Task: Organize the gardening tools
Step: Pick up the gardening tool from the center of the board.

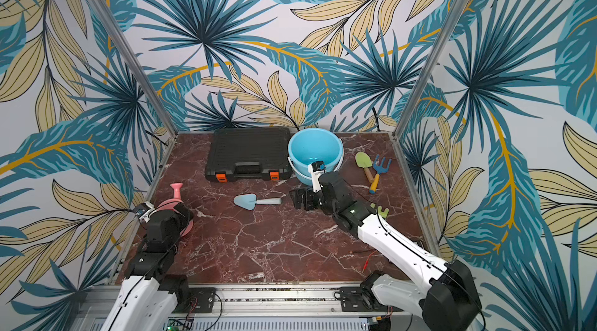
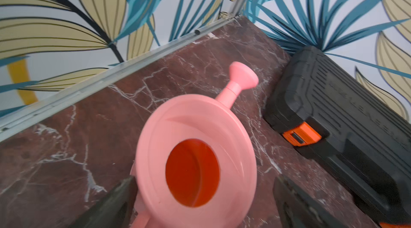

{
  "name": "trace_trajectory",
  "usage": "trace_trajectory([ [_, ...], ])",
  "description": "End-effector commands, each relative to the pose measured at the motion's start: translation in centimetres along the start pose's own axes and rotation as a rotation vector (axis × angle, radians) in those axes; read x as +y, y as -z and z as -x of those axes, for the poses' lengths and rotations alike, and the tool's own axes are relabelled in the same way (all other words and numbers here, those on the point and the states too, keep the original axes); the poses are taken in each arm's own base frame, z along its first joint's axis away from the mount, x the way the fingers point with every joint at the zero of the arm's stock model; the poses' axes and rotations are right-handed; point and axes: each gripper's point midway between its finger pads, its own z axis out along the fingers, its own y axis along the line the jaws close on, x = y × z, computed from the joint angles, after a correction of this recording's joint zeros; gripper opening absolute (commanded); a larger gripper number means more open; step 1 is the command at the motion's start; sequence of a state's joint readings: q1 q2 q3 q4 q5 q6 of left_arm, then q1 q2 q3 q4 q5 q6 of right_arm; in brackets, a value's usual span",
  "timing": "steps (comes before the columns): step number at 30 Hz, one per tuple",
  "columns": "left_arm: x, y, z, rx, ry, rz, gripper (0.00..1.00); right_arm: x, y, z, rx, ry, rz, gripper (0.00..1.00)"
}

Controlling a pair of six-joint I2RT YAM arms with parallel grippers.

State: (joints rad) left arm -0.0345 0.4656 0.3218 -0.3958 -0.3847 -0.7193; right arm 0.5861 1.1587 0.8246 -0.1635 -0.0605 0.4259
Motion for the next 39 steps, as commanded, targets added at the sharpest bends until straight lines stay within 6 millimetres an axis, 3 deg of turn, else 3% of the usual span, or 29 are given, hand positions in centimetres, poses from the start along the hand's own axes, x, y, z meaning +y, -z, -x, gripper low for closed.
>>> trace_trajectory([
  [1,-3.3,0.8,-0.9,0.03,-0.014,-0.184,1.0,0.3,-0.6,-0.1,0.008,0.017,0.005,1.0],
  [9,-4.0,1.2,-3.1,0.099,-0.052,-0.216,1.0,0.1,-1.2,-0.4,0.029,0.016,-0.007,1.0],
  [13,-2.3,0.8,-3.6,0.112,-0.077,-0.121,0.98,0.1,-1.3,-0.6,0.036,0.017,-0.008,1.0],
  [20,0.1,0.1,-4.7,0.176,-0.111,0.055,0.86,0.2,-1.2,-0.6,0.037,0.014,-0.006,1.0],
  [29,-0.3,-1.0,-4.6,0.171,-0.141,0.096,0.56,0.2,-1.2,-0.6,0.039,0.017,-0.005,1.0],
  [39,-2.4,-0.3,-5.3,0.189,-0.191,0.015,0.06,0.2,-1.3,-0.6,0.039,0.018,-0.01,0.99],
])
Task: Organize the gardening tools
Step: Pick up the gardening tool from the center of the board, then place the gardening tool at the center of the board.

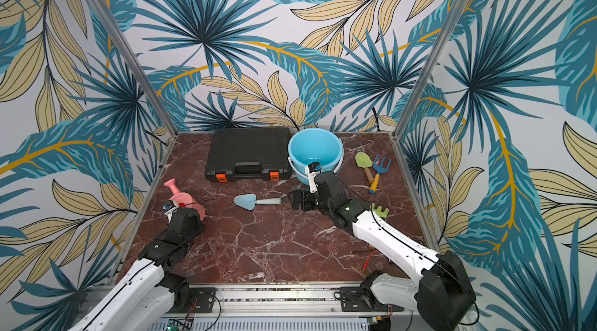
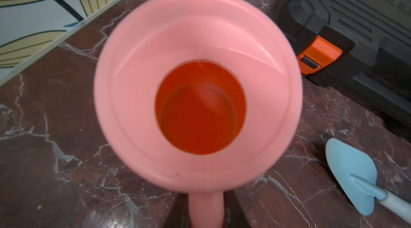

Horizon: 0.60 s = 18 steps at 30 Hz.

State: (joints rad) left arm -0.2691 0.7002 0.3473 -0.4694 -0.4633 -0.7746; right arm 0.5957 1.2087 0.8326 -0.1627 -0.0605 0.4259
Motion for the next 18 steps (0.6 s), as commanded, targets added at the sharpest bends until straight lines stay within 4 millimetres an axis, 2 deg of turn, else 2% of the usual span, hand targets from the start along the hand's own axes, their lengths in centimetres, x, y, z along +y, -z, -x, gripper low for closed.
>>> trace_trajectory([
  [1,-1.6,1.0,1.0,-0.025,-0.001,-0.052,0.02,0.3,-0.1,0.3,-0.001,0.015,-0.001,0.99],
  [6,-4.6,2.8,0.1,0.0,-0.015,-0.174,0.0,-0.5,0.3,0.6,-0.024,0.01,-0.045,1.0],
  [10,-8.5,6.1,0.8,-0.037,-0.072,-0.288,0.0,-2.2,1.7,1.5,-0.099,-0.002,-0.134,0.99],
  [14,-14.0,10.7,2.2,-0.114,-0.17,-0.413,0.0,-4.6,4.1,2.6,-0.209,-0.027,-0.263,1.0],
  [18,-20.6,14.6,2.1,-0.133,-0.297,-0.509,0.0,-7.5,7.4,3.2,-0.304,-0.062,-0.432,1.0],
])
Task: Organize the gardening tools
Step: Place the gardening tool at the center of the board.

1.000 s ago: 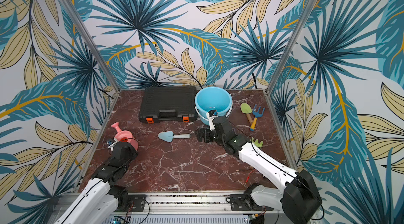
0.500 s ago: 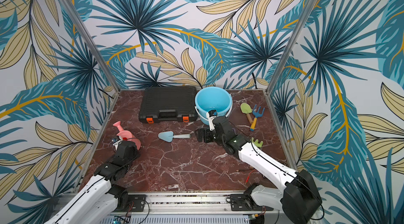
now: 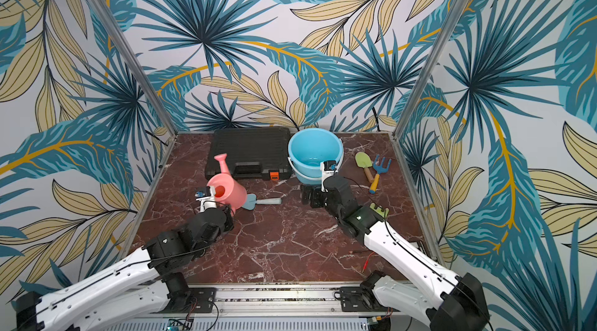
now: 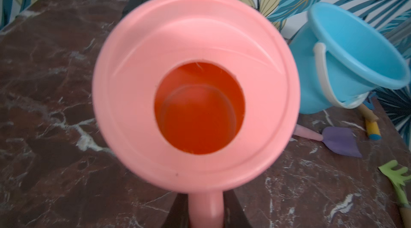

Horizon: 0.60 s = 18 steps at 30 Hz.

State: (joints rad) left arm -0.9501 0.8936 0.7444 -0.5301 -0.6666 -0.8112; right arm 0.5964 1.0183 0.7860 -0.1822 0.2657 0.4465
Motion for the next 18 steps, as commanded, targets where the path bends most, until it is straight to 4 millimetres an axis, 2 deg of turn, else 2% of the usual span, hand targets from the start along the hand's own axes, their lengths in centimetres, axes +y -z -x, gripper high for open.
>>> trace_trajectory([
  [1,-5.5,0.5,3.0,-0.082,-0.067,-0.056,0.0,-5.0,2.0,0.5,-0.086,-0.019,-0.244,1.0],
  [5,-13.1,0.1,3.7,-0.074,-0.141,-0.17,0.0,-8.5,5.8,2.3,-0.219,-0.063,-0.404,0.99],
  [8,-17.8,-0.1,4.2,-0.067,-0.176,-0.242,0.0,-11.1,9.0,3.1,-0.319,-0.102,-0.513,0.99],
  [10,-20.4,-0.1,4.4,-0.064,-0.203,-0.284,0.0,-12.1,10.5,3.4,-0.369,-0.128,-0.545,0.99],
  [12,-23.0,0.1,4.8,-0.067,-0.221,-0.328,0.0,-12.4,11.3,3.5,-0.394,-0.14,-0.547,0.99],
  [13,-23.9,-0.4,4.1,-0.057,-0.247,-0.336,0.0,-12.5,11.5,3.6,-0.4,-0.144,-0.55,1.0],
  [18,-29.1,-1.5,3.8,-0.065,-0.293,-0.417,0.02,-13.0,12.3,3.7,-0.42,-0.162,-0.573,0.99],
])
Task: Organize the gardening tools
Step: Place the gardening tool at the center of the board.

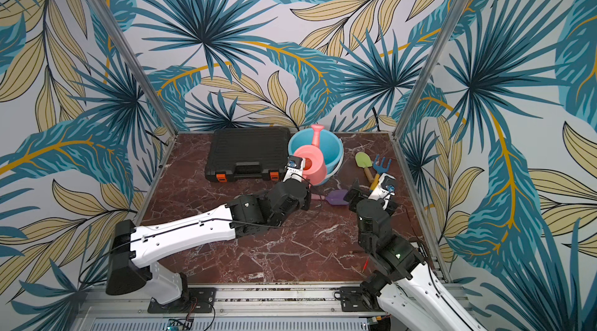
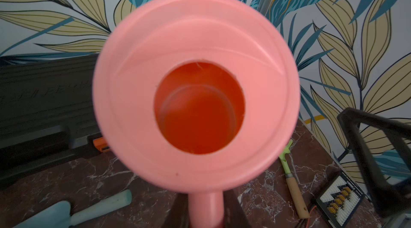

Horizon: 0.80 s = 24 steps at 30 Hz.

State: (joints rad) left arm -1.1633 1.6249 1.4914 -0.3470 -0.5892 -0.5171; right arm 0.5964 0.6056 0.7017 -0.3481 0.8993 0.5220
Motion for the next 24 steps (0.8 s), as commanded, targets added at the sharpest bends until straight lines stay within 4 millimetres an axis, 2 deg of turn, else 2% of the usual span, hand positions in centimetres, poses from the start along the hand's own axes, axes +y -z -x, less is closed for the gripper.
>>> trace_trajectory([
  [1,-3.2,-1.4,2.0,-0.066,-0.027,-0.076,0.02,-1.9,0.1,-0.4,-0.018,0.008,-0.079,0.99],
  [8,-7.2,-6.6,2.0,-0.086,-0.059,-0.108,0.02,-3.4,1.1,0.6,-0.064,-0.032,-0.099,0.99],
  [15,-7.2,-12.9,0.7,-0.032,0.009,-0.1,0.02,-4.3,1.8,1.3,-0.09,-0.062,-0.107,0.99],
  [24,-7.8,-18.4,-1.0,-0.02,0.071,-0.087,0.02,-4.7,2.1,1.7,-0.103,-0.079,-0.106,1.0],
])
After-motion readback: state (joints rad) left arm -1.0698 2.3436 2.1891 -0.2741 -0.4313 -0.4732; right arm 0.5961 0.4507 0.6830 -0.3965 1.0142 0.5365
